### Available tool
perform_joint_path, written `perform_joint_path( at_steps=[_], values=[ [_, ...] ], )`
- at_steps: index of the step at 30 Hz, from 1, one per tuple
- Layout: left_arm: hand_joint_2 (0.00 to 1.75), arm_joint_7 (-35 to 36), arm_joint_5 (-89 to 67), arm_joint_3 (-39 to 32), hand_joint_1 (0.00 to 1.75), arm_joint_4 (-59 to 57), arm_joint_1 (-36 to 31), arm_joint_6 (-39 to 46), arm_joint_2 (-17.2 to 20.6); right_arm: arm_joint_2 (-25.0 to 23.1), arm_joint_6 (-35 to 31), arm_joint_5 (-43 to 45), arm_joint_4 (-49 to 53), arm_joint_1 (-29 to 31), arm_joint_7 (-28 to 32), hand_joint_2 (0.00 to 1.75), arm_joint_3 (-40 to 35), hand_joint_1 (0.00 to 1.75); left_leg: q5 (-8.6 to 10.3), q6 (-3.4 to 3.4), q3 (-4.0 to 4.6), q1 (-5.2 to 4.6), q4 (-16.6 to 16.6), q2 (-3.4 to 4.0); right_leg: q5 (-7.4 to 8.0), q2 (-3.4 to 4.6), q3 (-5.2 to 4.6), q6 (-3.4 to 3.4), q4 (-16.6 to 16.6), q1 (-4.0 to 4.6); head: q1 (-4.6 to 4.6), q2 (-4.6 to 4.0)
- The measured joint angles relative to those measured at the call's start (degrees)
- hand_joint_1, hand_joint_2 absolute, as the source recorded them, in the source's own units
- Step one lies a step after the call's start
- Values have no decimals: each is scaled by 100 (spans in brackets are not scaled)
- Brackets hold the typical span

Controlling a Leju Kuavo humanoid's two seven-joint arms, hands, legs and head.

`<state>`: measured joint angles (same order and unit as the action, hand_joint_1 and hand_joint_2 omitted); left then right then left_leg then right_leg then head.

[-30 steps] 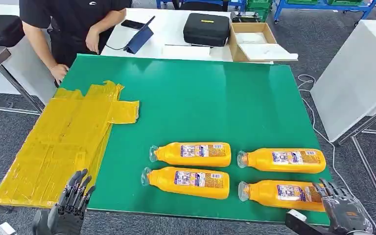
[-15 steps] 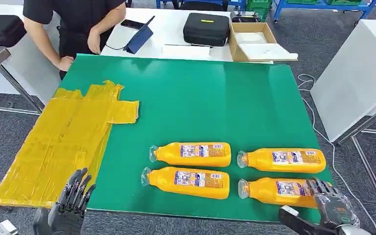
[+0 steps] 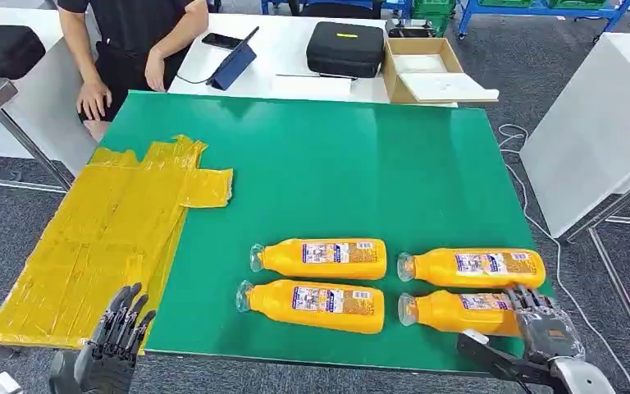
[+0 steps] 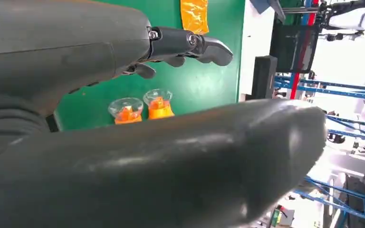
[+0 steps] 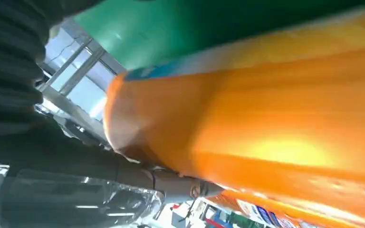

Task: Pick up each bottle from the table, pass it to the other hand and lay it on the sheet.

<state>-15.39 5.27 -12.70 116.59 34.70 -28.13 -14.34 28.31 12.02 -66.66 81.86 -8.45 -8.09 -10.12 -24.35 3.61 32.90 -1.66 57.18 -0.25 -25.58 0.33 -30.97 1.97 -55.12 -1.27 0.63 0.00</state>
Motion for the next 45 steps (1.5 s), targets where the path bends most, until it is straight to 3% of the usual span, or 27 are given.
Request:
perform_joint_path(
  at_steps=[15,16,17,30,45],
  values=[
    [0,-9,-18,-85,0,-75,-65,15,-2,-319,59,-168,-486,454,149,175,-48,0,-10,-6,-32,1,-2,19,0,27,-17,-5,1,1,0,0],
    [0,-13,-2,-86,0,-75,-65,37,-2,-339,59,-182,-543,510,164,175,-64,159,-11,-6,-36,1,-3,27,1,35,-16,-6,1,1,0,0],
    [0,-22,9,-88,0,-77,-64,50,-2,-354,59,-204,-617,566,182,175,-79,175,-11,-6,-39,1,-3,32,1,40,-16,-7,1,1,0,0],
    [0,-39,79,-151,0,-96,-29,46,-2,-363,11,-42,-1150,835,446,175,-179,175,10,-19,-49,4,-2,30,11,49,-9,-8,4,1,-2,0],
    [0,-46,98,-420,0,-99,19,-450,-61,236,11,811,-1198,797,383,175,-634,175,17,-3,-45,4,-1,0,19,24,-11,8,4,1,0,0]
  ],
)
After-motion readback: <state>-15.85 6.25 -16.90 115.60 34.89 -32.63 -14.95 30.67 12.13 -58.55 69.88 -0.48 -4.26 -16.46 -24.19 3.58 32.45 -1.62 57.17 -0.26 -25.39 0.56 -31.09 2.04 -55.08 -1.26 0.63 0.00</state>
